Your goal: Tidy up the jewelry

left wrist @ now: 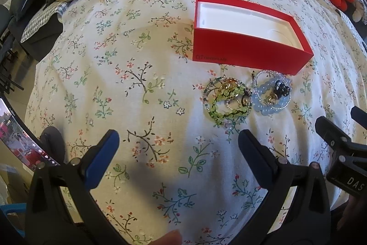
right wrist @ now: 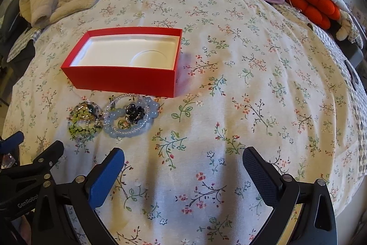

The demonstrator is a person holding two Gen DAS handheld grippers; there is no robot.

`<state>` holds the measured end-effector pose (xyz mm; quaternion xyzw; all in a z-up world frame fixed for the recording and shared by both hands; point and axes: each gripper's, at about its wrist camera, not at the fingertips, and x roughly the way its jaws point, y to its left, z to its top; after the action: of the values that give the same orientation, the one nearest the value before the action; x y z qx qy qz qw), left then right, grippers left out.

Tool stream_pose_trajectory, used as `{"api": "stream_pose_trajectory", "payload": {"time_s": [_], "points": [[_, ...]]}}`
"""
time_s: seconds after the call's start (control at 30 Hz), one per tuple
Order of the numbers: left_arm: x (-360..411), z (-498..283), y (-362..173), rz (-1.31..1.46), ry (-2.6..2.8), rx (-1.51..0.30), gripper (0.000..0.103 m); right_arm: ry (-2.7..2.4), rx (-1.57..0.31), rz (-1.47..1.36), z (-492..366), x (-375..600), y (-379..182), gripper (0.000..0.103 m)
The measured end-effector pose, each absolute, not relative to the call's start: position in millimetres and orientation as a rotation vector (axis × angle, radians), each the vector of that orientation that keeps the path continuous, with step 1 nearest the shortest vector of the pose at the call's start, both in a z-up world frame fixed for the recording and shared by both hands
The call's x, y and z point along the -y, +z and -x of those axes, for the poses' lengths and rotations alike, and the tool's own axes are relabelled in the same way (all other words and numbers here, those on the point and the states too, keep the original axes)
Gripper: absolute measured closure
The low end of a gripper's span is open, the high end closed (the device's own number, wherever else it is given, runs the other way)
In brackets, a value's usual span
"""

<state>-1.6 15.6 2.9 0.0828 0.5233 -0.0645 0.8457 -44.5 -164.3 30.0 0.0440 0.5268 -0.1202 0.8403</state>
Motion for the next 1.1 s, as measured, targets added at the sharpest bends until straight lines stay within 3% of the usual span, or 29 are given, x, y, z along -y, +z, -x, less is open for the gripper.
{"api": "stream_pose_trajectory", "payload": {"time_s": [1.1], "points": [[-15.5,3.8,5.2,-0.177,-0.122,-1.086,0.0,-0.255,-1.112,-0.091,45.0,164.1,30.2,0.0]]}}
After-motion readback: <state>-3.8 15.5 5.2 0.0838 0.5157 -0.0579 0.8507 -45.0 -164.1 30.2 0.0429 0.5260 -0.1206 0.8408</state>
